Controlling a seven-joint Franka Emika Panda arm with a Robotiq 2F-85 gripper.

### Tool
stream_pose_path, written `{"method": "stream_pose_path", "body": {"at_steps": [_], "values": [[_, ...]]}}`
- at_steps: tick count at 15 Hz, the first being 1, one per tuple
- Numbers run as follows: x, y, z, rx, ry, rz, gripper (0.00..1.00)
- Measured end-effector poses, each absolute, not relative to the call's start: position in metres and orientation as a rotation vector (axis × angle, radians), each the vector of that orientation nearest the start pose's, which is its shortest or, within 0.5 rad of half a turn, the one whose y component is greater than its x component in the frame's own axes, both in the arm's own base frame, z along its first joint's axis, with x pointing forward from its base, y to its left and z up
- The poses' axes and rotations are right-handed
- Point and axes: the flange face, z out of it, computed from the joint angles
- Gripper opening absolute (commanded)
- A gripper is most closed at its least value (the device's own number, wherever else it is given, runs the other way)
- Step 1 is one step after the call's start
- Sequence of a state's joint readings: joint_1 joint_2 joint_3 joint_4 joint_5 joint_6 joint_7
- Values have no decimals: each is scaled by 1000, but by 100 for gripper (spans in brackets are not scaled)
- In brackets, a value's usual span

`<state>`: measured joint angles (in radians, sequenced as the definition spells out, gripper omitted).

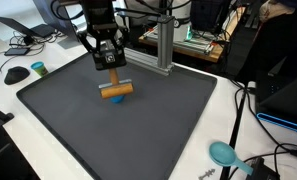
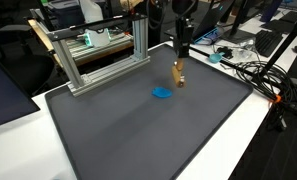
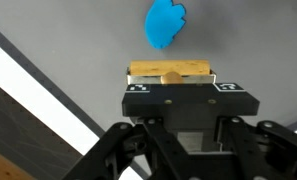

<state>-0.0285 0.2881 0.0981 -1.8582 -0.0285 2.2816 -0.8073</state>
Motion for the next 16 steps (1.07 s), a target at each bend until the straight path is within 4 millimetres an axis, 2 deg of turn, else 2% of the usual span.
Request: {"method": "stream_pose_path", "body": {"at_steps": [3,6,10,16], "values": [[628,28,424,-2995,-1126,-287,22],[619,29,447,-3101,-883,-335,22],[614,39,446,-3239,-554,-329,22],[600,42,428,-3306,-23,-143,22]]}}
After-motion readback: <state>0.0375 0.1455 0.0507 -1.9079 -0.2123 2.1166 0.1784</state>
